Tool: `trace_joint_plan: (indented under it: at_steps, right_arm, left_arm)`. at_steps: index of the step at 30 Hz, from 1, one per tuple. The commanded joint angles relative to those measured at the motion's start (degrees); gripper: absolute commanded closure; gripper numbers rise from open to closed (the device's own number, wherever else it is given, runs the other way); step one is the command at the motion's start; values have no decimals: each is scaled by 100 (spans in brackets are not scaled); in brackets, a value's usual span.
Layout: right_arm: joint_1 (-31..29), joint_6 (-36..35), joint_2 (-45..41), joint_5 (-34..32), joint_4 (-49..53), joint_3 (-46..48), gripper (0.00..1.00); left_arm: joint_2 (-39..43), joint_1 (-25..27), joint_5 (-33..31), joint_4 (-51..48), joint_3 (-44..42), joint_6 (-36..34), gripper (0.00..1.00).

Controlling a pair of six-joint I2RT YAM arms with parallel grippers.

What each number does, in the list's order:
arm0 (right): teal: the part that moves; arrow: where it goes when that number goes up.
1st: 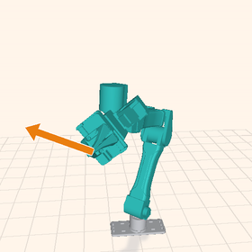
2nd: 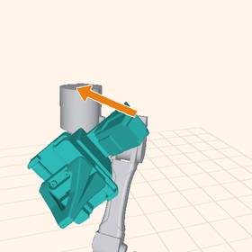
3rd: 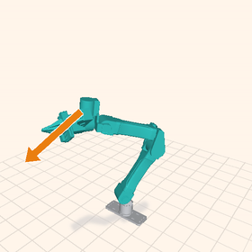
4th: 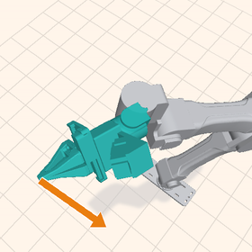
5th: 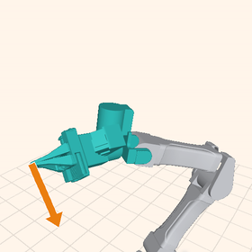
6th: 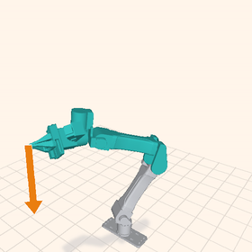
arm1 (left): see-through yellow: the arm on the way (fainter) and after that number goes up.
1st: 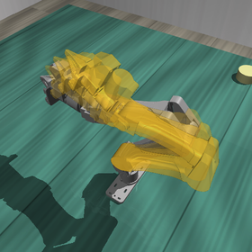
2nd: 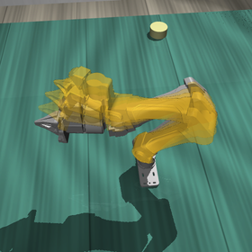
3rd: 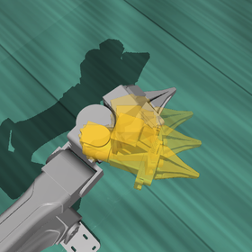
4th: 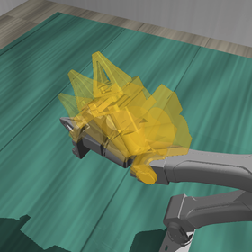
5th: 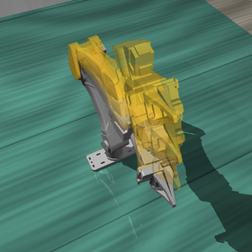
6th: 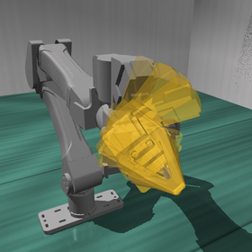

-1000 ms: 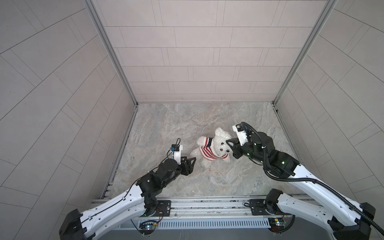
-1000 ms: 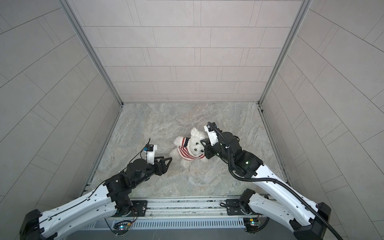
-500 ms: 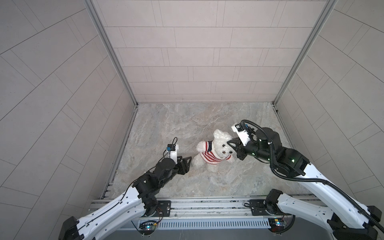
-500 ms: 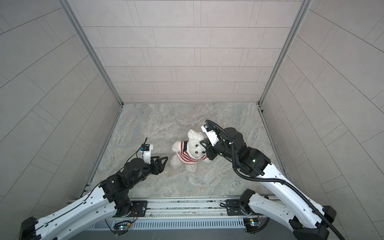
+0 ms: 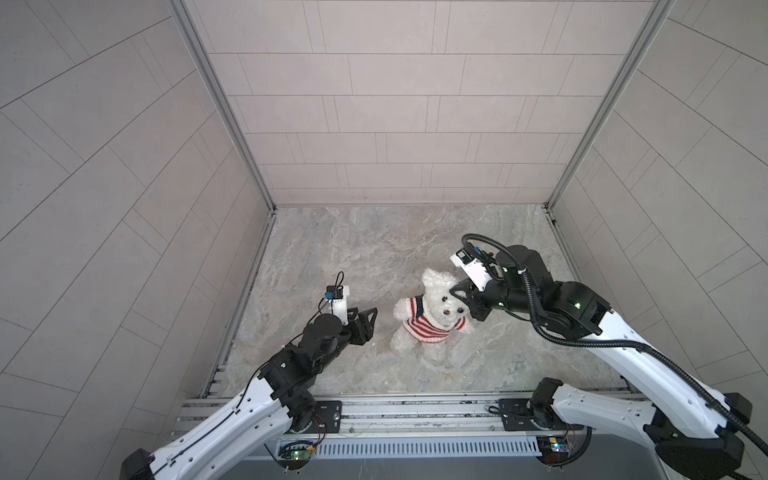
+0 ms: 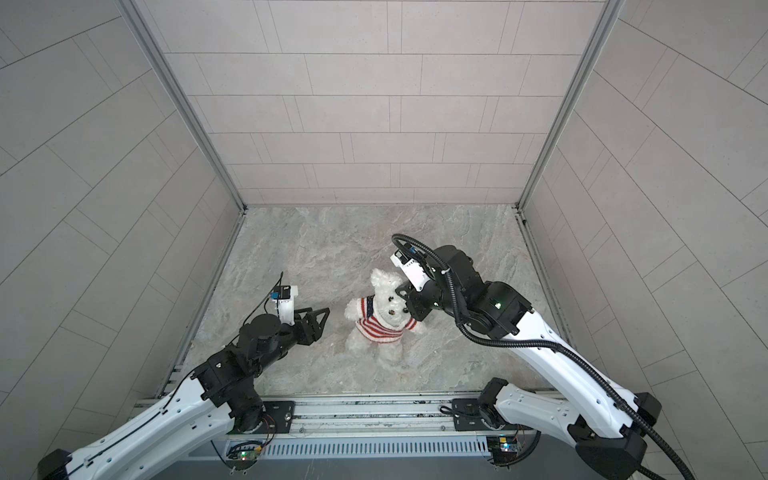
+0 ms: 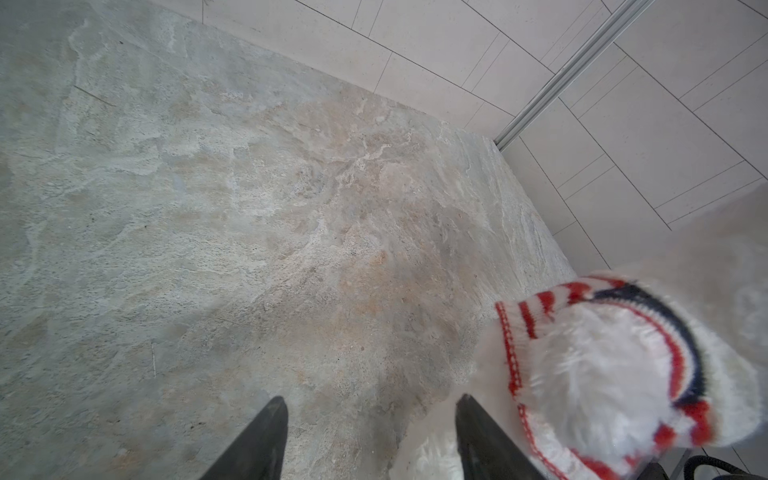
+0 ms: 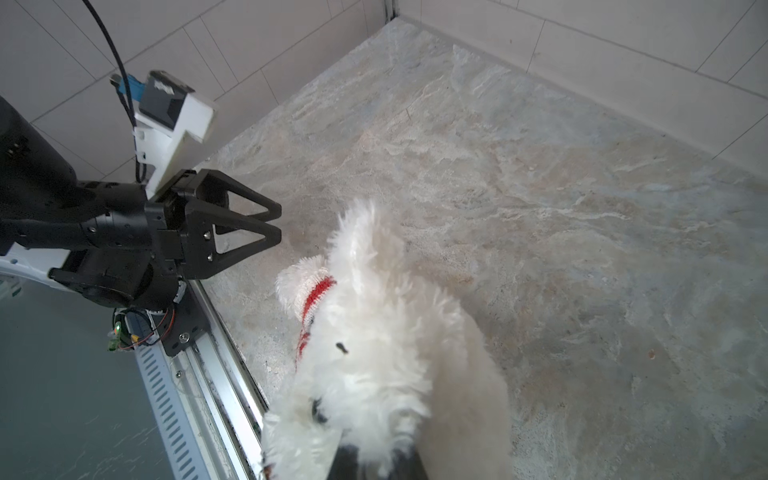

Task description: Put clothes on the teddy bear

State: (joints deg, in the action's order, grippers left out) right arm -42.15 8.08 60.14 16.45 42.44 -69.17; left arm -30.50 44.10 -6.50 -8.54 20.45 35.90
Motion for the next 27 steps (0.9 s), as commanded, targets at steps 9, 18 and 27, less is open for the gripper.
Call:
trace_joint_plan:
  at_steps: [9, 18, 27]
  right_arm:
    - [-31, -317, 735, -157, -690, 102, 100]
    - [168, -434, 1470, 176, -1353, 102, 98]
    - [546, -693, 2133, 667, -1458, -182, 74]
  left_arm:
    - [246, -33, 35, -175, -164, -136, 32]
    - [304, -33, 26, -270, -195, -48, 32]
    - [5, -34, 59, -142, -173, 13, 32]
